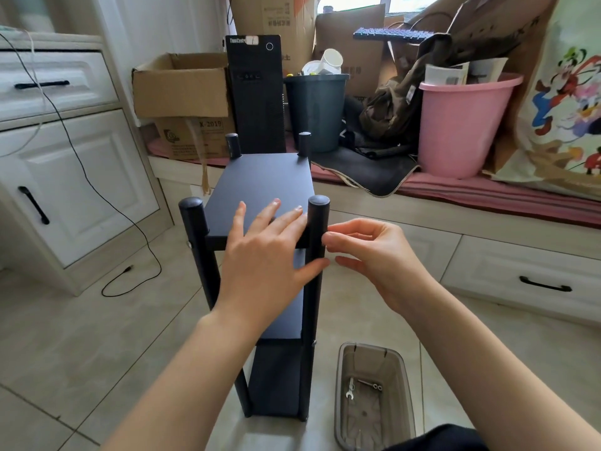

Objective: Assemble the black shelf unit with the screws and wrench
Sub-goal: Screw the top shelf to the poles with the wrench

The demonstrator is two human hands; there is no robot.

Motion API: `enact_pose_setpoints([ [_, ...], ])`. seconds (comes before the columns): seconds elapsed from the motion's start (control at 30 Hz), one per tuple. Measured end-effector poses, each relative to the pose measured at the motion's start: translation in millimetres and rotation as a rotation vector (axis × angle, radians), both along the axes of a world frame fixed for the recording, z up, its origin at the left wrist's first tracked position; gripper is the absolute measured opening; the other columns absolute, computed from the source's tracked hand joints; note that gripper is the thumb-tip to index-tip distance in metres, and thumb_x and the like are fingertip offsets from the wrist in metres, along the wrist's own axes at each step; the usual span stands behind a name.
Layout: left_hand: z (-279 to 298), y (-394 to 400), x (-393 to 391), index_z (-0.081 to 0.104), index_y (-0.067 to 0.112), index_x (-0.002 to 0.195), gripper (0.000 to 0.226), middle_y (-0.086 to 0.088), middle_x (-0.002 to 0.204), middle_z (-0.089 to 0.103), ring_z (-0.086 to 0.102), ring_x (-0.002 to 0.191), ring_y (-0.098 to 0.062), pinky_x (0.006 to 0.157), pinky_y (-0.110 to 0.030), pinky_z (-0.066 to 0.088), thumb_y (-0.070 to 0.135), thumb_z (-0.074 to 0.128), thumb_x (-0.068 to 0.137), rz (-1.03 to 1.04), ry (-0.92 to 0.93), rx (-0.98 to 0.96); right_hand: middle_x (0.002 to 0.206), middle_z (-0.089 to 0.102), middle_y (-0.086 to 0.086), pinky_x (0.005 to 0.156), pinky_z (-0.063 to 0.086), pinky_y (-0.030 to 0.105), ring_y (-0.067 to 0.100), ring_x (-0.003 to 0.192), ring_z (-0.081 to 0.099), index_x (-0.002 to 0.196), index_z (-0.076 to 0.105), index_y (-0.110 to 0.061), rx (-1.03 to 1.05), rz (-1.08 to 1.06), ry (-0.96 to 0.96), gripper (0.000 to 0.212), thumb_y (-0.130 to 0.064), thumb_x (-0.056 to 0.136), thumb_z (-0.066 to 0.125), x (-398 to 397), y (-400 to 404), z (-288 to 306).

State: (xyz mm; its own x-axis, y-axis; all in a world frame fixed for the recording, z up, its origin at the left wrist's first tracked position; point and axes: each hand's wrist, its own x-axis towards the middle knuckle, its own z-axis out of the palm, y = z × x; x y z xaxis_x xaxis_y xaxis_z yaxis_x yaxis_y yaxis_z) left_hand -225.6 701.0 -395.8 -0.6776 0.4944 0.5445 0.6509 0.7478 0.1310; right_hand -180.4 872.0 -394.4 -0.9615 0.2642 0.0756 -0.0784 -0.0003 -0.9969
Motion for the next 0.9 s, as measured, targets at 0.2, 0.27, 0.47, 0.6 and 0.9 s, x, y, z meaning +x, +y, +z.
enact_pose_setpoints([
  [0.2, -7.8, 9.1, -3.1, 0.073, 0.015, 0.12, 0.059, -0.003, 0.123, 0.072, 0.064, 0.123, -0.026, 0.117, -0.059, 0.03, 0.062, 0.054, 0.09, 0.046, 0.121, 0.139, 0.088, 0.077, -0.001, 0.089, 0.055, 0.035, 0.014, 0.092, 0.072, 0.081, 0.079, -0.021, 0.098, -0.041, 0.025, 0.005, -0.026, 0.079, 0.08, 0.4, 1.4, 4.2],
  [0.27, -10.1, 9.3, -5.0, 0.074, 0.016, 0.12, 0.059, -0.002, 0.124, 0.072, 0.063, 0.124, -0.025, 0.117, -0.057, 0.03, 0.061, 0.049, 0.092, 0.042, 0.14, 0.154, 0.087, 0.077, 0.0, 0.09, 0.055, 0.036, 0.012, 0.091, 0.072, 0.084, 0.079, -0.02, 0.115, -0.035, 0.031, 0.006, -0.026, 0.082, 0.078, -0.4, 4.7, 5.3],
  [0.47, -18.2, 12.2, -7.7, 0.074, 0.014, 0.118, 0.054, -0.002, 0.121, 0.073, 0.063, 0.123, -0.024, 0.103, -0.044, 0.037, 0.056, 0.05, 0.095, 0.056, 0.256, 0.198, 0.089, 0.077, 0.001, 0.08, 0.06, 0.026, 0.014, 0.088, 0.073, 0.096, 0.076, -0.017, 0.166, -0.008, -0.046, 0.01, -0.023, 0.091, 0.07, -6.3, 40.5, -15.1],
  [0.6, -26.1, 15.7, -9.6, 0.072, 0.011, 0.119, 0.052, -0.004, 0.119, 0.073, 0.064, 0.121, -0.026, 0.103, -0.044, 0.036, 0.053, 0.05, 0.099, 0.064, 0.351, 0.216, 0.088, 0.077, 0.002, 0.076, 0.059, 0.026, 0.015, 0.087, 0.073, 0.098, 0.075, -0.013, 0.253, 0.043, -0.249, 0.012, -0.022, 0.092, 0.069, -5.2, 74.5, -74.1],
  [0.9, -36.3, 24.9, -11.0, 0.071, 0.01, 0.115, 0.05, -0.003, 0.117, 0.074, 0.062, 0.122, -0.029, 0.116, -0.057, 0.029, 0.051, 0.046, 0.102, 0.114, 0.41, 0.242, 0.085, 0.072, 0.015, 0.071, 0.051, 0.032, 0.021, 0.076, 0.063, 0.087, 0.071, 0.001, 0.544, 0.179, -0.708, 0.027, -0.024, 0.096, 0.063, -11.9, 109.0, -261.7],
])
